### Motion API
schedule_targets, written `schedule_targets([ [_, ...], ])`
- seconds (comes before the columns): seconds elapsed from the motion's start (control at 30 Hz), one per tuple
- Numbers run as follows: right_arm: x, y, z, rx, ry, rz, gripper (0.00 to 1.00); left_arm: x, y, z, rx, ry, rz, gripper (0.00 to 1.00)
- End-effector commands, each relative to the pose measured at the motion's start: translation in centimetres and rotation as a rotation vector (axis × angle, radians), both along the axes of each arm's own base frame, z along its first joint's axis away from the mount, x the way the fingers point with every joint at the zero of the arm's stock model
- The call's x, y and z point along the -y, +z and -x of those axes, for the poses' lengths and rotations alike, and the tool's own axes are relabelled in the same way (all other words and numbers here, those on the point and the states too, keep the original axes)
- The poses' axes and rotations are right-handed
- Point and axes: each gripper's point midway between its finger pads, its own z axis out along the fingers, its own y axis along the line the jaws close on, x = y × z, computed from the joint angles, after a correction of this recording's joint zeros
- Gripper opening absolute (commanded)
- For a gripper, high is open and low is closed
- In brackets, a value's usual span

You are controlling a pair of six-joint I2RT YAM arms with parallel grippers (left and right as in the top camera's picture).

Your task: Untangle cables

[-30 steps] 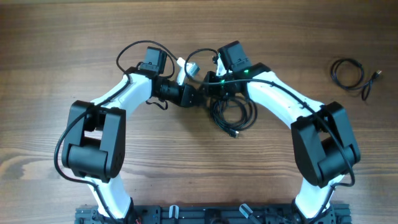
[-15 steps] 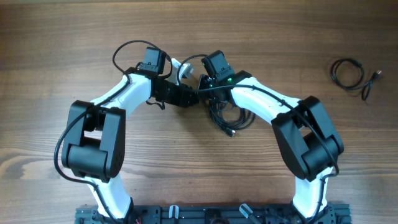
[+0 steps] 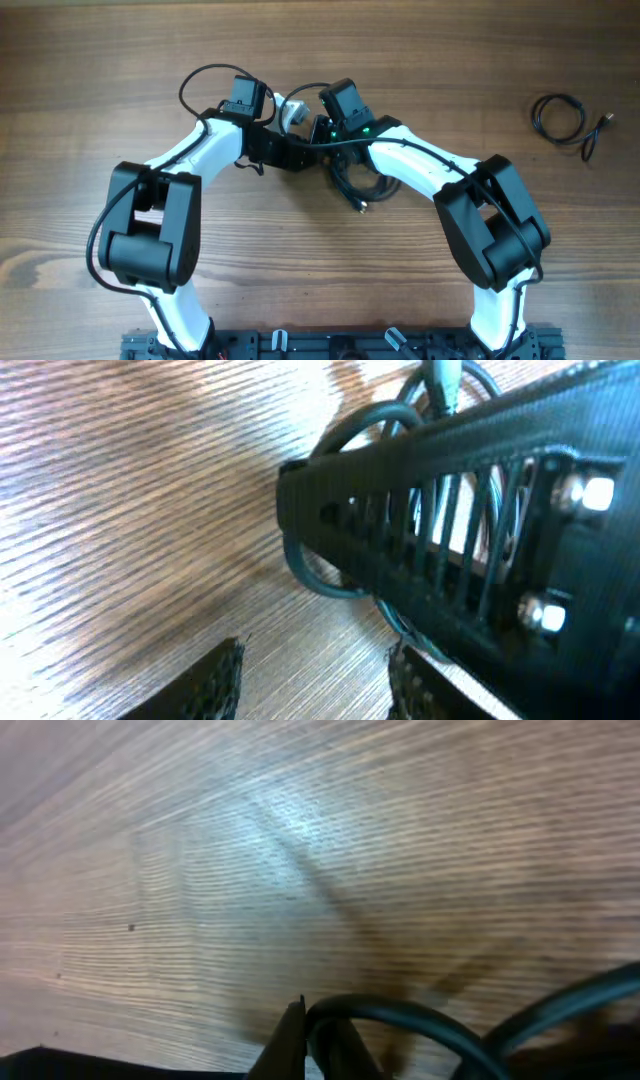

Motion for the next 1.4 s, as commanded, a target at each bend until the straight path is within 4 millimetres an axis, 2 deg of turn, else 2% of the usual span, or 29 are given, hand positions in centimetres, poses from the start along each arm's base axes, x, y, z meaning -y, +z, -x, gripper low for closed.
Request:
schedule_targets([
  [0.0,-1.7,0.0,0.3,-0.029,0.056,-0.098,0.04,0.9,1.7,-0.1,0.033,-0.021,0.042,0.58],
  [0.13,-2.9,2.6,0.0,-0.079,0.128,-0.324,0.04,0.9,1.7,-0.1,0.033,-0.021,0.042,0.78],
  [0.2,-2.6,3.6,-0.5,-0.128,0.097,-0.414,0.04,0.9,1.7,-0.1,0.033,-0.021,0.043,0.81],
  [0.27,-2.4,3.8,-0.8,-0.153,0.052,-0.436,0.04,1.0,1.8,0.0,0.028,-0.022,0.054,0.82],
  [0.4,-4.0,6.0,-0.7,-0.177,0.078,-0.566,0.04,1.2,2.0,-0.2,0.024,-0.008,0.064,0.88],
  [0.5,-4.7,7.7,-1.4,-0.171,0.068,-0.645,0.04,1.1,1.9,-0.4,0.011,0.023,0.062,0.88],
  [0.63,-4.5,8.8,-2.5,-0.201,-0.008,-0.712,0.04,-0.3,0.9,-1.5,0.003,0.126,-0.031,0.88],
  [0.8,-4.2,11.9,-4.7,-0.131,-0.039,-0.829,0.04,-2.3,-0.1,-2.4,-0.011,0.260,-0.137,0.88],
  [0.97,-3.7,13.8,-5.8,-0.095,-0.056,-0.897,0.04,-2.3,-0.1,-2.6,-0.017,0.276,-0.132,0.87],
  [1.07,-3.8,14.5,-6.0,-0.072,-0.047,-0.919,0.04,-2.2,-0.2,-2.6,-0.037,0.307,-0.126,0.75],
  [1.1,-3.7,14.7,-6.1,-0.063,-0.044,-0.923,0.04,-2.4,-0.5,-2.7,-0.037,0.310,-0.136,0.65],
  [1.13,-3.6,15.0,-6.2,-0.053,-0.036,-0.930,0.04,-2.8,-0.9,-2.8,-0.034,0.321,-0.162,0.47],
  [1.2,-3.1,15.1,-6.3,-0.054,-0.030,-0.935,0.04,-3.0,-1.7,-2.7,-0.044,0.324,-0.178,0.35],
  [1.27,-2.5,15.3,-6.4,-0.063,-0.014,-0.943,0.04,-3.3,-2.5,-2.7,-0.057,0.339,-0.196,0.33],
  [1.37,-1.3,16.7,-6.4,-0.038,0.058,-0.981,0.04,-5.2,-3.1,-3.4,-0.043,0.432,-0.291,0.27],
])
